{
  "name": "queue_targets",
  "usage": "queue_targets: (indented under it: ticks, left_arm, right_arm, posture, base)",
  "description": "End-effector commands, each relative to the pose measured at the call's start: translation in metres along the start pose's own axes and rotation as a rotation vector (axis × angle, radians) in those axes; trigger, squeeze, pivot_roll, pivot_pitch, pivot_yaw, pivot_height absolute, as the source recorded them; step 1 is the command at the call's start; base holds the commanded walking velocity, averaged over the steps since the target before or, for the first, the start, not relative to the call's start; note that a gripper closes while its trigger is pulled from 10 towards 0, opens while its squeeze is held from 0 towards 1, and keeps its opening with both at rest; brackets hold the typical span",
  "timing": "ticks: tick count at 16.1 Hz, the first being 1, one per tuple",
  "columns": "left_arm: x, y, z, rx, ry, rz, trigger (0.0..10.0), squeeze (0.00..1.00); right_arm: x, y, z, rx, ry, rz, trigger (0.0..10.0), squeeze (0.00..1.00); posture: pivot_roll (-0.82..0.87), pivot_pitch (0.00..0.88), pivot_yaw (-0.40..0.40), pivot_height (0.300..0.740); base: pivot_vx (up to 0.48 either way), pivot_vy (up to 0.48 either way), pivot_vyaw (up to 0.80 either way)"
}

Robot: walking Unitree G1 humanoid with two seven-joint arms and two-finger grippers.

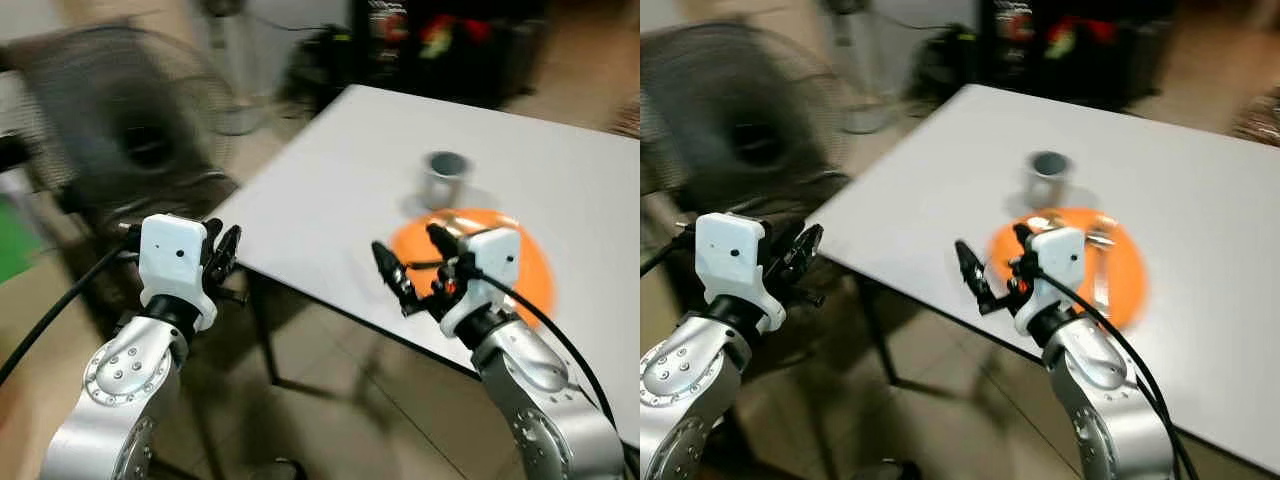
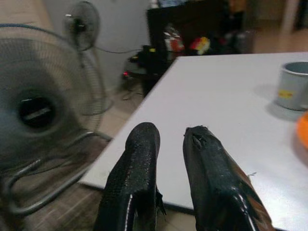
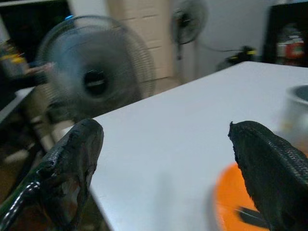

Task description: Setting the table

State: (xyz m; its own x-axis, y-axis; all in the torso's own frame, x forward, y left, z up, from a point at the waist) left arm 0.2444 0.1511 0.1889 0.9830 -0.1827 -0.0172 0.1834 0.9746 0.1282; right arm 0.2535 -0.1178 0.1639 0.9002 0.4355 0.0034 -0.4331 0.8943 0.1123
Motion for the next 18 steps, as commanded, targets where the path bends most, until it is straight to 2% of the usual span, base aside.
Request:
queue_targets:
  ticks: [1,4,8,9,14,16,18]
  left_arm:
    - [-0.0014,0.0042,0.0016,0.011,0.000,0.021,10.0,0.00]
    - [-0.0024,0.0069,0.0052,0.024,-0.017,0.053,10.0,0.00]
    - [-0.0014,0.0057,0.0033,0.034,-0.003,0.052,10.0,0.00]
    - [-0.0018,0.0034,0.0010,-0.021,0.008,0.045,10.0,0.00]
    - [-0.0030,0.0061,0.0032,-0.011,-0.003,0.064,10.0,0.00]
    - [-0.0032,0.0090,0.0041,0.024,-0.002,0.076,10.0,0.00]
    - [-0.0033,0.0106,0.0030,0.019,0.007,0.082,10.0,0.00]
  right_arm:
    - [0.0002,0.0070,-0.0027,0.035,0.008,0.034,10.0,1.00]
    - [-0.0006,0.0066,-0.0034,0.056,0.016,0.038,10.0,1.00]
    - [-0.0022,0.0061,-0.0044,0.059,0.019,0.041,10.0,1.00]
    - [-0.0026,0.0057,-0.0046,0.060,0.021,0.039,10.0,1.00]
    - [-0.0015,0.0050,-0.0062,0.063,0.030,0.041,10.0,1.00]
    - [0.0006,0.0057,-0.0054,0.080,0.025,0.044,10.0,1.00]
    - [0.0026,0.0069,-0.0052,0.096,0.022,0.051,10.0,1.00]
  posture:
    - [-0.04,0.000,0.081,0.740]
    - [-0.04,0.000,0.077,0.740]
    - [-0.04,0.003,0.074,0.740]
    - [-0.04,0.006,0.074,0.740]
    - [-0.03,0.005,0.065,0.740]
    - [-0.02,0.000,0.064,0.740]
    - [-0.02,0.000,0.065,0.740]
  base:
    - [0.000,0.435,0.80]
    - [0.000,0.252,0.80]
    - [0.000,-0.480,0.80]
    - [0.000,0.000,0.80]
    - [0.000,0.480,0.80]
    - [0.000,0.000,0.00]
    - [0.000,0.000,0.00]
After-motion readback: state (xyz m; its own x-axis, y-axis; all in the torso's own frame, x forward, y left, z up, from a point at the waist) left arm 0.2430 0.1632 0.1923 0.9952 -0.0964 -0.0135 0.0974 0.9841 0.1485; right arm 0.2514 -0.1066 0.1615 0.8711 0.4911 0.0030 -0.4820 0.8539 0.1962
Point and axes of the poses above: a point about 5 cm out from each wrist's last joint towards the gripper, its own x axis pointing out of the wrist towards the gripper, its own z axis along the axis of the wrist's last joint, y = z × x, the point moved 2 cm from there along x, pointing out of the wrist towards the gripper, and after that the axes turned 1 degree about x, right-handed, at the moved point
